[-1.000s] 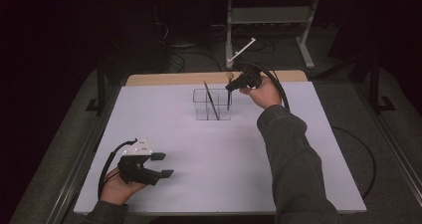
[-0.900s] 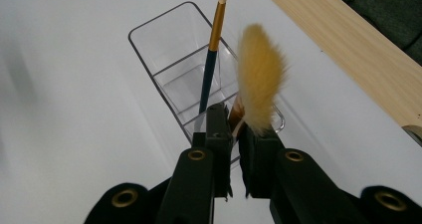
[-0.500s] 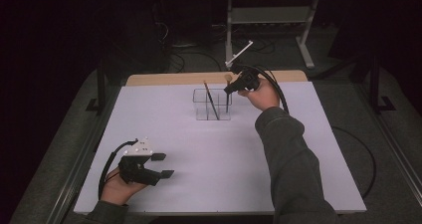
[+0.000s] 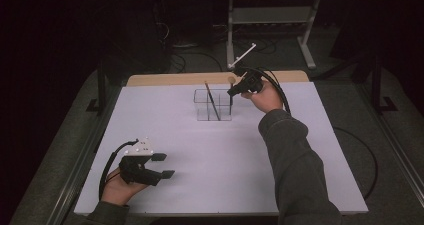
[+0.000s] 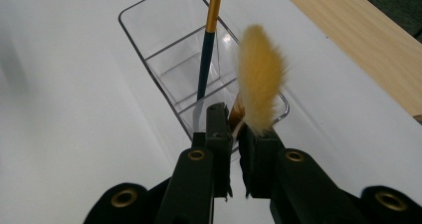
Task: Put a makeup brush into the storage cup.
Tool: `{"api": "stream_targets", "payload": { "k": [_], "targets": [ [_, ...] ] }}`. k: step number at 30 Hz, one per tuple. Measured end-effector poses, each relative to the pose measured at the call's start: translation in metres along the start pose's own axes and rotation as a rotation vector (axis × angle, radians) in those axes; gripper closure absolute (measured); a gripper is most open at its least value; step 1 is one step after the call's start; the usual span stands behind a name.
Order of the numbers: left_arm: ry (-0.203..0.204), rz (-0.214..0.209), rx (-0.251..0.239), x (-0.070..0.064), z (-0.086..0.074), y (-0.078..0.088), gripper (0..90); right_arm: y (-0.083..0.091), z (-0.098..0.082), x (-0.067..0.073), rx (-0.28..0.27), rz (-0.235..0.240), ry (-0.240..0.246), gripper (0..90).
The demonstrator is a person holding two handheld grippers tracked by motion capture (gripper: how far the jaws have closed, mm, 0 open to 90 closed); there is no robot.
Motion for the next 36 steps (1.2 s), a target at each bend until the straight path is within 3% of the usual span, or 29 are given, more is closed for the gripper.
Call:
{"api": "stream_targets", "payload": {
  "k": [9,20,23,36],
  "targets": [
    [-0.004,0.001,0.009,0.001,0.000,-0.001,33.3,-0.004,-0.003,-0.002,-0.004,0.010,-0.003,82.2],
    [0.006,-0.004,-0.002,0.003,0.001,-0.003,33.3,-0.011,-0.002,0.000,0.024,0.015,-0.011,81.4],
    [0.005,-0.004,-0.006,0.005,0.001,-0.003,31.6,-0.014,-0.002,-0.001,0.046,0.009,-0.007,77.4],
    [-0.001,-0.011,-0.005,0.005,0.003,-0.005,31.5,-0.003,-0.005,-0.004,0.014,-0.007,-0.035,69.2]
  ]
}}
Point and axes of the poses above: each handheld gripper's, and its own axes: y roughly backward along the jaws, z roughly out of its top, x roughly to its left, the point moved 2 cm from there along -y, roughly forward along the jaws, and after that the axes turned 3 degrees about x, right-handed, at the moved point
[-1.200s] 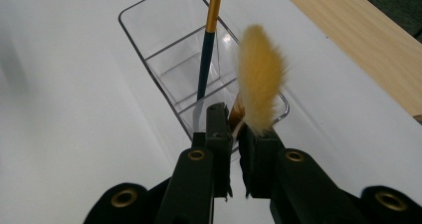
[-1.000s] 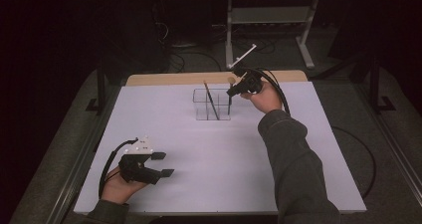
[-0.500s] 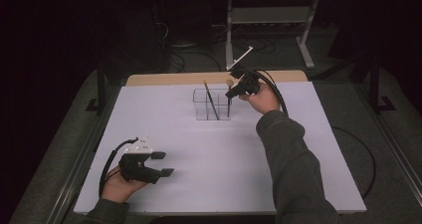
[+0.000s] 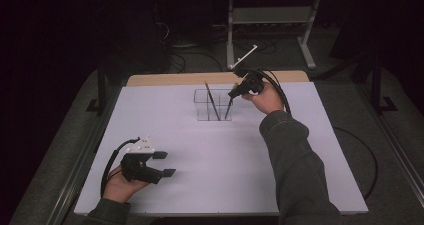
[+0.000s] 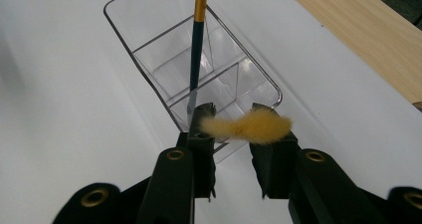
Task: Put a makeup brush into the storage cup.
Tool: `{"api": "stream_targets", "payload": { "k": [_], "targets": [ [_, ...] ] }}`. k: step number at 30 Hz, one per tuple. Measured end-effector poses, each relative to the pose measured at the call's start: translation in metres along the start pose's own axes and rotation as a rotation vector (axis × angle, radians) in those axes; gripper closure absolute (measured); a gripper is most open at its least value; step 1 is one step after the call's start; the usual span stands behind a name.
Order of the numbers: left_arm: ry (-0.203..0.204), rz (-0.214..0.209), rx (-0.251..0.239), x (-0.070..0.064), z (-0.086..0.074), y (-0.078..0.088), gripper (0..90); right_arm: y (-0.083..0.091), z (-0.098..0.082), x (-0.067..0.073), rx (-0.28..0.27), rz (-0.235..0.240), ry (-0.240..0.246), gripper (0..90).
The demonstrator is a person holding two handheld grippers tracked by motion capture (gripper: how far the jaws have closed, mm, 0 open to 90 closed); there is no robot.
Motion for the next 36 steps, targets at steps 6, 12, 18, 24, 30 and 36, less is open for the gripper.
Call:
{"api": "stream_targets", "payload": {
  "k": [6,12,18,24,30,36],
  "targets": [
    [-0.008,0.002,0.008,0.000,0.000,0.000,31.4,0.004,-0.003,0.001,-0.020,0.014,-0.012,64.3],
    [-0.005,0.001,0.009,0.000,0.000,0.000,30.6,0.009,-0.011,0.001,-0.047,0.030,-0.024,61.9],
    [-0.006,-0.001,0.008,-0.001,0.001,-0.001,30.5,0.015,-0.020,-0.001,-0.069,0.044,-0.046,57.8],
    [-0.022,0.002,0.012,0.000,0.001,-0.002,30.4,0.022,-0.030,0.000,-0.086,0.053,-0.047,56.5],
    [-0.008,-0.003,0.012,-0.001,0.001,-0.003,30.3,0.027,-0.039,0.000,-0.100,0.048,-0.053,56.3],
    [-0.011,-0.002,0.015,-0.002,0.002,-0.003,30.3,0.035,-0.045,-0.001,-0.115,0.050,-0.062,55.3]
  ]
}}
Point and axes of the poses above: each handheld gripper's, and its own axes: y roughly backward along the jaws, z roughly out of its top, x roughly to its left, the point moved 2 cm from there along -y, roughly forward along the jaws, and after that the axes turned 3 degrees about x, right-handed, at the moved point
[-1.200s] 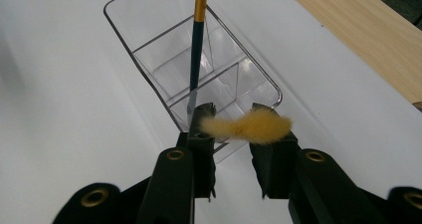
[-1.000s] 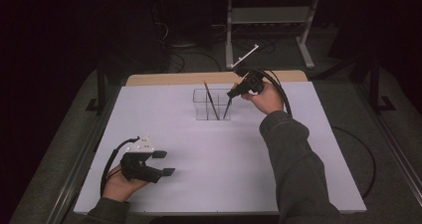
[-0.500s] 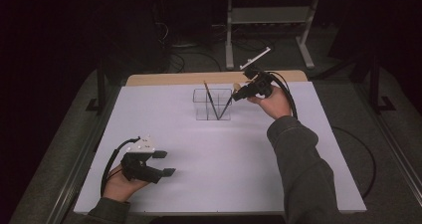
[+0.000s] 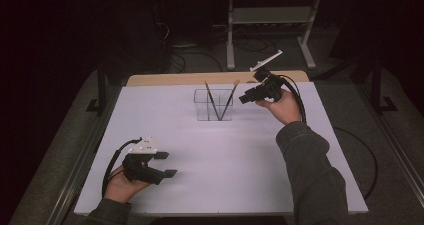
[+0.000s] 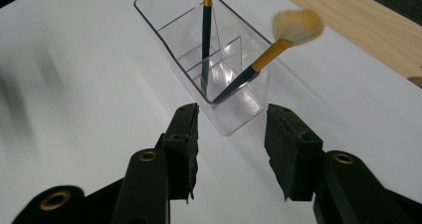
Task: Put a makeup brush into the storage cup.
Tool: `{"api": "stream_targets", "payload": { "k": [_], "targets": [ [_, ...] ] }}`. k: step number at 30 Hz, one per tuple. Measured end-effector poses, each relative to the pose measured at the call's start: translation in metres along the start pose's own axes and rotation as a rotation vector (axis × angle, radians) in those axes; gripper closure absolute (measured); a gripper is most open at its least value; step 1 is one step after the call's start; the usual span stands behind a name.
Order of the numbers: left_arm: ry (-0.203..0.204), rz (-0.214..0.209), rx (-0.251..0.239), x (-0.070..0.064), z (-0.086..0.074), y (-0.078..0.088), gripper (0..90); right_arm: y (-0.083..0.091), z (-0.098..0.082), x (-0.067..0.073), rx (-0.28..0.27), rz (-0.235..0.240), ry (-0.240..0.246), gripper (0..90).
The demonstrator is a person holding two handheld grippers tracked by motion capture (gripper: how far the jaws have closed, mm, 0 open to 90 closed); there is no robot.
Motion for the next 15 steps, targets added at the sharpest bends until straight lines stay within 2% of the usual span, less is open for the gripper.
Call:
{"api": "stream_targets", "payload": {
  "k": [15],
  "targets": [
    [-0.006,0.004,0.004,0.001,0.000,0.000,30.2,0.014,-0.018,0.004,-0.043,-0.004,-0.006,52.3]
  ]
}}
Point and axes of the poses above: each handheld gripper's, and its own axes: y roughly backward along the jaws, z roughly out of its top, x roughly to its left, the point moved 2 cm from there along -y, roughly forward along the jaws, and after that the axes turned 3 degrees about x, right-handed, at the moved point
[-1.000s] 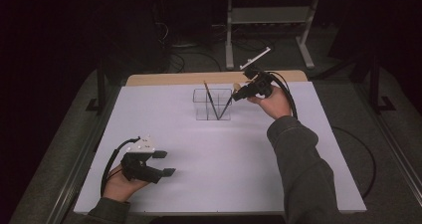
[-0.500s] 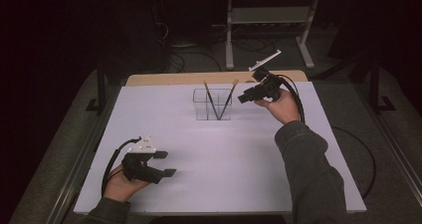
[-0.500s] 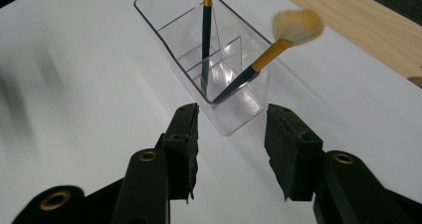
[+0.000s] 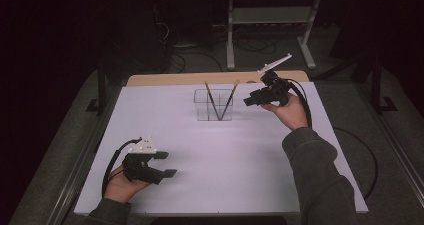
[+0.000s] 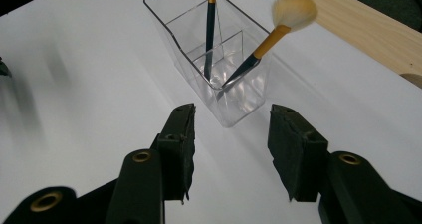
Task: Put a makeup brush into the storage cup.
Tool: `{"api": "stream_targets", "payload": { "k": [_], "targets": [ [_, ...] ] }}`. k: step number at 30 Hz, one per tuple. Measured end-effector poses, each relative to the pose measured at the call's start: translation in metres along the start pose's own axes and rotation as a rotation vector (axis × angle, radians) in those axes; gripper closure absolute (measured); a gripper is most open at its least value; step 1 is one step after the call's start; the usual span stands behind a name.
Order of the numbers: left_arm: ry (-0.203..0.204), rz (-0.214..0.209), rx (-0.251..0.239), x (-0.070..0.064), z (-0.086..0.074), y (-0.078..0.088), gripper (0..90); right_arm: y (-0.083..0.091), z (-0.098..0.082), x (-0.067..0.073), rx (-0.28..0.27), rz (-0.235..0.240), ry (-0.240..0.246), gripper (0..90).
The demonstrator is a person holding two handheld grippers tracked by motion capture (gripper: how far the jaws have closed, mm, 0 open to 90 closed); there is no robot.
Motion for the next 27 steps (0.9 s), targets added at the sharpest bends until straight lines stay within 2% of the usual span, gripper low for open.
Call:
{"api": "stream_targets", "payload": {
  "k": [11,24,27],
  "targets": [
    [0.007,0.004,-0.003,0.001,0.000,0.000,29.7,0.012,-0.014,0.001,-0.022,0.002,-0.006,51.0],
    [0.010,0.002,-0.005,0.000,0.000,0.000,29.5,0.016,-0.038,0.000,-0.033,0.011,-0.017,49.0],
    [0.005,0.001,-0.009,-0.001,0.002,0.001,29.5,0.017,-0.043,0.000,-0.046,0.008,-0.007,48.6]
  ]
}}
Point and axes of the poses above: each handheld gripper's, and its own axes: y roughly backward along the jaws, z roughly out of its top, x roughly to its left, the point moved 2 cm from there along -y, roughly forward along the jaws, and after that the axes turned 3 degrees about x, right-handed, at the moved point
